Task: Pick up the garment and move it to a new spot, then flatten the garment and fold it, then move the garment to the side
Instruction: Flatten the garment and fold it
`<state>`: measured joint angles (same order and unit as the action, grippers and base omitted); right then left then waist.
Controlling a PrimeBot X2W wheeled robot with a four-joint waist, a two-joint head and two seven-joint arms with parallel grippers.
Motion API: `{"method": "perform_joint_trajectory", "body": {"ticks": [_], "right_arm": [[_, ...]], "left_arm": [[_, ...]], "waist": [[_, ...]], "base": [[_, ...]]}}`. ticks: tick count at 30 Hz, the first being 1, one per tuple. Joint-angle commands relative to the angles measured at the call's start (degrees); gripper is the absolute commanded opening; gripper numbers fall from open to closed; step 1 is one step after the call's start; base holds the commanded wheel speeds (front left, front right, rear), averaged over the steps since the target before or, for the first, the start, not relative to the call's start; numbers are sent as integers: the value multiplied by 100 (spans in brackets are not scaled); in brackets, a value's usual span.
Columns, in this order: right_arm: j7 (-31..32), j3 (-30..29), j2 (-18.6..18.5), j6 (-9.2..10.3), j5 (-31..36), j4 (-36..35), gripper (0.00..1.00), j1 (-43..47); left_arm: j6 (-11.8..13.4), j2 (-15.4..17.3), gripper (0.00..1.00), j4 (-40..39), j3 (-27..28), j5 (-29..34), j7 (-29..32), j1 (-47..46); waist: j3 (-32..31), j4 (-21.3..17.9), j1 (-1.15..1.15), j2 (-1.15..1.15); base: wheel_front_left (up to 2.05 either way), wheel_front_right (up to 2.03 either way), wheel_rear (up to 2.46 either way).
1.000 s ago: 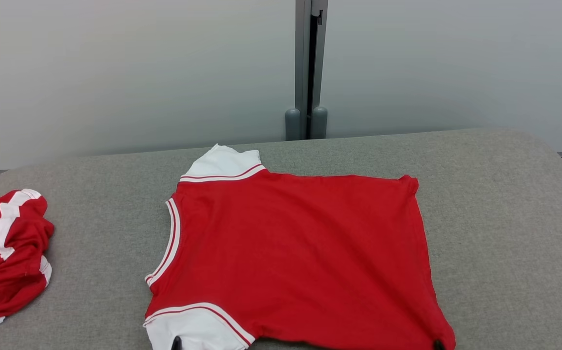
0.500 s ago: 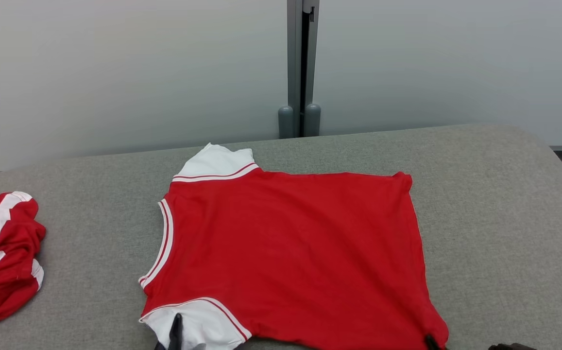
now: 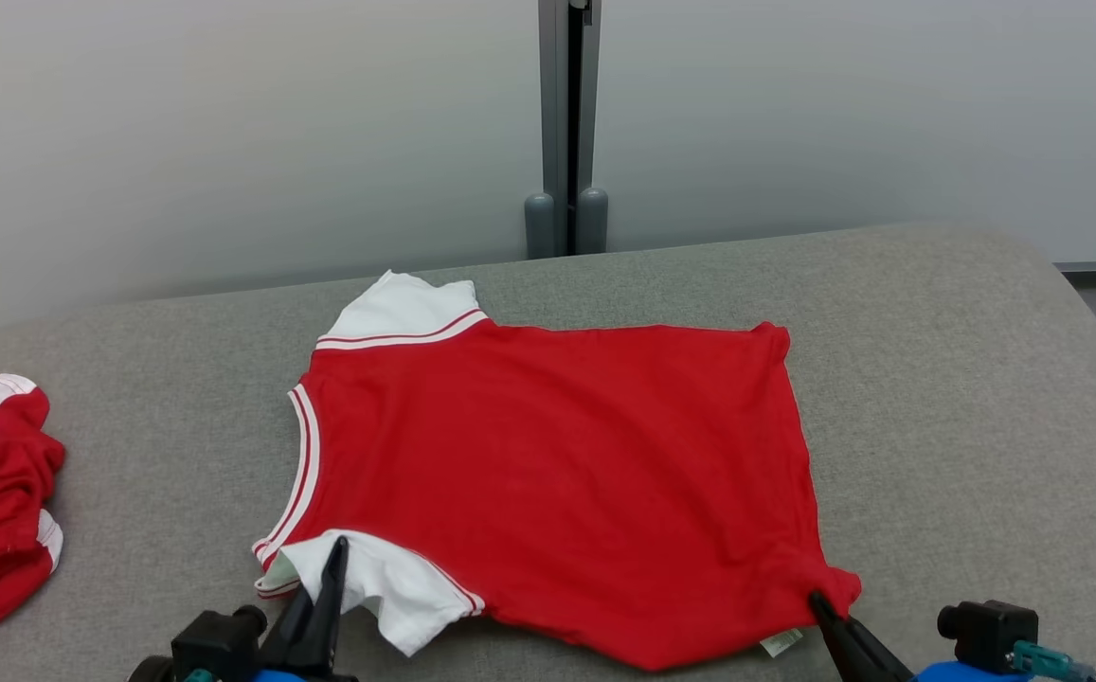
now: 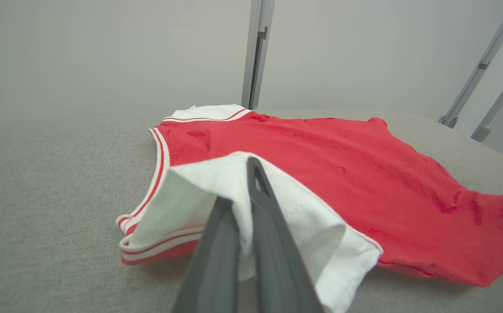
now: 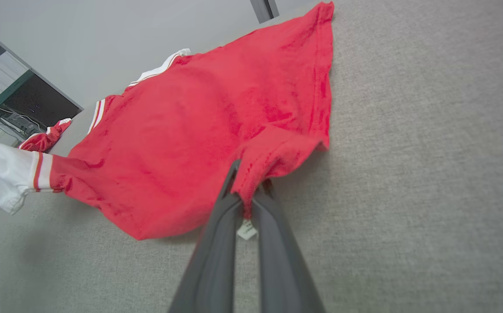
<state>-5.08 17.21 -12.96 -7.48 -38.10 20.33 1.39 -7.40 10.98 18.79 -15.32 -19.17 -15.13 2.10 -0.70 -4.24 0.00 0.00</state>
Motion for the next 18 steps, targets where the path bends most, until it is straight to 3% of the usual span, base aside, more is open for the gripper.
{"method": "perform_joint_trajectory", "body": {"ticks": [1, 18], "right_arm": [[86, -36, -20, -3, -36, -65, 0, -127], [420, -38, 150, -3, 73, 504, 0, -1398]], "left_arm": [[-11, 102, 0, 113, -46, -59, -1, -284], [-10, 340, 0, 1399, -594, -350, -1, -1952]], "waist": [[27, -24, 0, 0], [598, -127, 0, 0]], "base": [[0, 0, 0], [0, 0, 0]]}}
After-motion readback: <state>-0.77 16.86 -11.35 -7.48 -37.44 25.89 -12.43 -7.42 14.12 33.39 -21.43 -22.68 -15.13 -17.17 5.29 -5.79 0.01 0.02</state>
